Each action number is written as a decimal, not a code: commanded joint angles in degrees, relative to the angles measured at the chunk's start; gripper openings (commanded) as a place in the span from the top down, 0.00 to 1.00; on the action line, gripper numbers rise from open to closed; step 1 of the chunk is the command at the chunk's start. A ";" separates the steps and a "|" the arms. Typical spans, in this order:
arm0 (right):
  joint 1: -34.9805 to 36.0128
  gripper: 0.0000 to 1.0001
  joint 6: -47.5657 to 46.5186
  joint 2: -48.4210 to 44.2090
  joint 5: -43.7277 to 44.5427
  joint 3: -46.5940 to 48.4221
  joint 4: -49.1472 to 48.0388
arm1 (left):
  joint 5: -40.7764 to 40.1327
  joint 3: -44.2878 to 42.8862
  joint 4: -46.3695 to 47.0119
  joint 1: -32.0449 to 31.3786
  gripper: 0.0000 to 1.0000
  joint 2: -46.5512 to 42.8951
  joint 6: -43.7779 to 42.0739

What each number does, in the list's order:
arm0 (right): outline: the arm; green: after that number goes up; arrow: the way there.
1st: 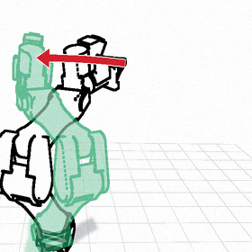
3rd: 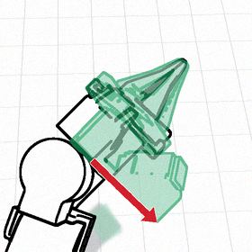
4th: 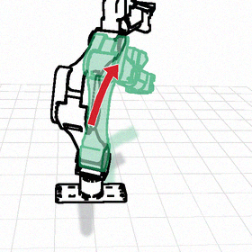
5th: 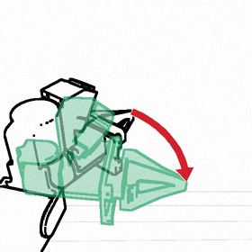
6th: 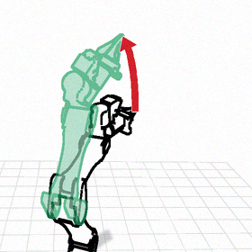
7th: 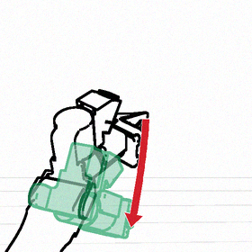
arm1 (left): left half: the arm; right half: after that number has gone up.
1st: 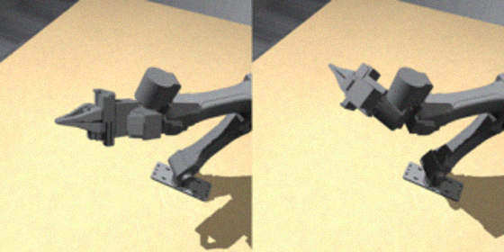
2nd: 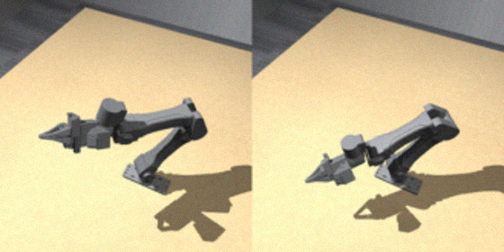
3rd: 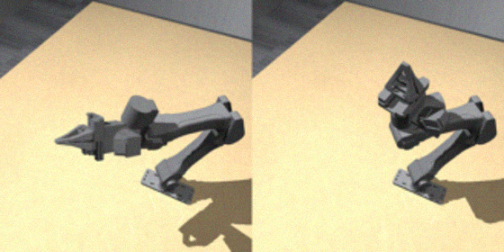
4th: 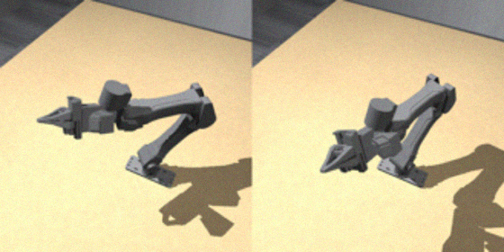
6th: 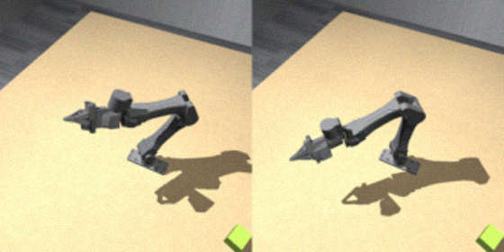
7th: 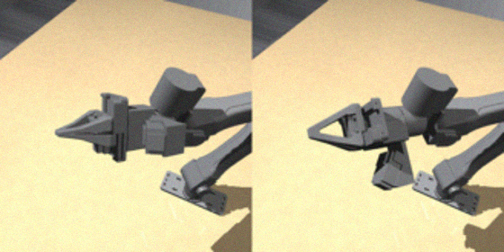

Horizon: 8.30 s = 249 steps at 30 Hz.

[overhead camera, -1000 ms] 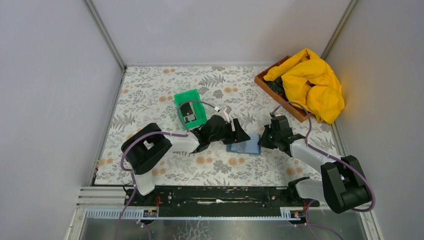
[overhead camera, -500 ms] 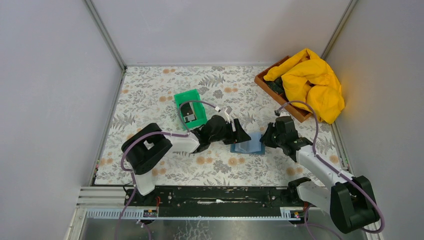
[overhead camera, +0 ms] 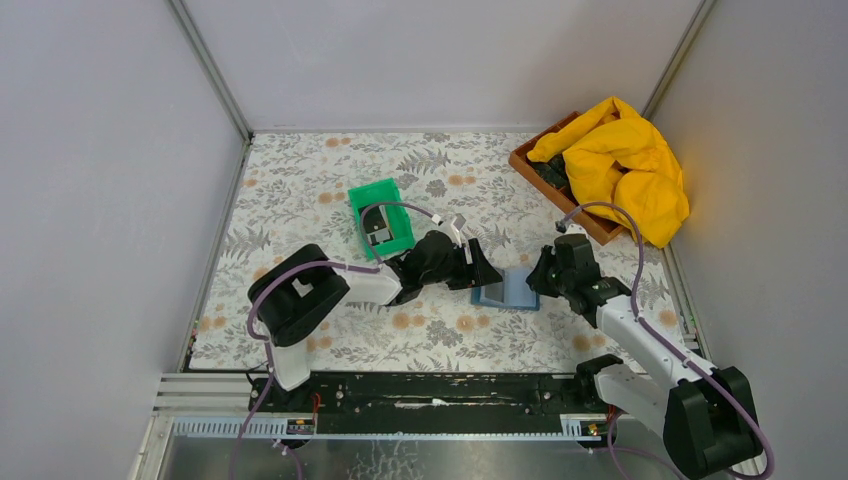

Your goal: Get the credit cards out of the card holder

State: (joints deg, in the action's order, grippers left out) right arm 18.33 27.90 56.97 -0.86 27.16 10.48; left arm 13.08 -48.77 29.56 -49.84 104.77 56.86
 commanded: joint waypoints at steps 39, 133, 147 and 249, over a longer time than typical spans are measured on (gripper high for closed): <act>0.04 0.60 3.26 18.62 -14.24 -4.01 -18.84 | -1.99 1.92 4.77 -1.59 0.28 -1.26 -1.44; -0.05 0.52 3.45 16.05 -25.33 -8.87 -25.84 | 7.46 -4.86 20.27 0.01 0.45 7.55 4.66; -0.05 0.58 0.20 2.89 -12.15 -5.14 -9.18 | -1.17 9.74 15.97 -3.15 0.46 -3.89 -0.67; 5.12 0.95 -0.65 16.67 -8.68 2.20 -12.13 | 4.45 7.81 17.85 5.90 0.34 -0.27 2.81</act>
State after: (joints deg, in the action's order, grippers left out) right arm 23.62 26.94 72.60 -11.00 26.30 -0.21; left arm 14.17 -40.18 43.92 -43.68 103.20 59.64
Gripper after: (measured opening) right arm 0.054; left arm 0.666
